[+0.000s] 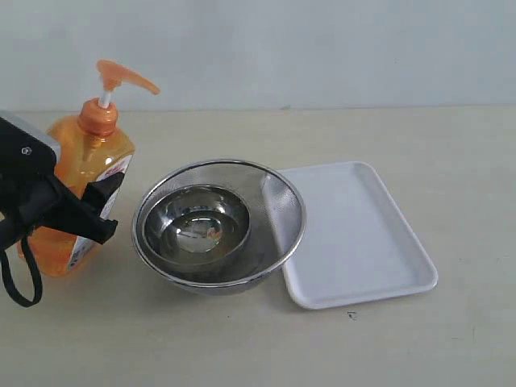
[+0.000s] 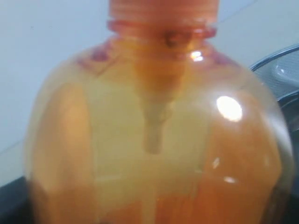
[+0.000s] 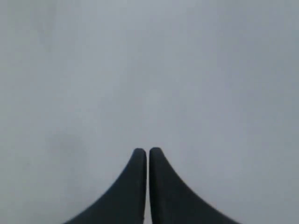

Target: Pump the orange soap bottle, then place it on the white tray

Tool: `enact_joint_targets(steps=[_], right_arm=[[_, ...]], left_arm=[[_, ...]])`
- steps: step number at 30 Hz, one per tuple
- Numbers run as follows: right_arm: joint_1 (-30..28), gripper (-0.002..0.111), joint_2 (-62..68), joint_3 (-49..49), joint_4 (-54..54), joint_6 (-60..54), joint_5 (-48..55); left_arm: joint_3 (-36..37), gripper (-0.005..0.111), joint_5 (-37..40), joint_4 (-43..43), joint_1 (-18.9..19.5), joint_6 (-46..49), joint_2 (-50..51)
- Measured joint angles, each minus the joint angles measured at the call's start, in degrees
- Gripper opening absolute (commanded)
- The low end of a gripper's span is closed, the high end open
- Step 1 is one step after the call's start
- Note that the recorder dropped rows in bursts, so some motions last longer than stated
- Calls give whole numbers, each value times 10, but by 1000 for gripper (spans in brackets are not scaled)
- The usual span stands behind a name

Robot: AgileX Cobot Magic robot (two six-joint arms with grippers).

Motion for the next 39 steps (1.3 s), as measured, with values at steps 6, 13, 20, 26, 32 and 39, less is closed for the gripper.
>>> enact_joint_targets(steps=[6, 13, 20, 26, 32, 39], right_arm=[[-22, 0, -80, 119, -1, 1, -173], [-52, 0, -149, 204, 8, 1, -237], [-52, 0, -192, 209, 10, 1, -237], [-52, 0, -206, 209, 10, 1, -234], [-52, 0, -206, 209, 10, 3, -232], [-52, 0, -206, 209, 10, 3, -232]], left_arm=[[0, 5, 0, 0, 0, 0, 0], [0, 5, 0, 0, 0, 0, 0], [0, 5, 0, 0, 0, 0, 0], [0, 5, 0, 0, 0, 0, 0], [0, 5, 0, 0, 0, 0, 0], [0, 5, -1, 0, 0, 0, 0]])
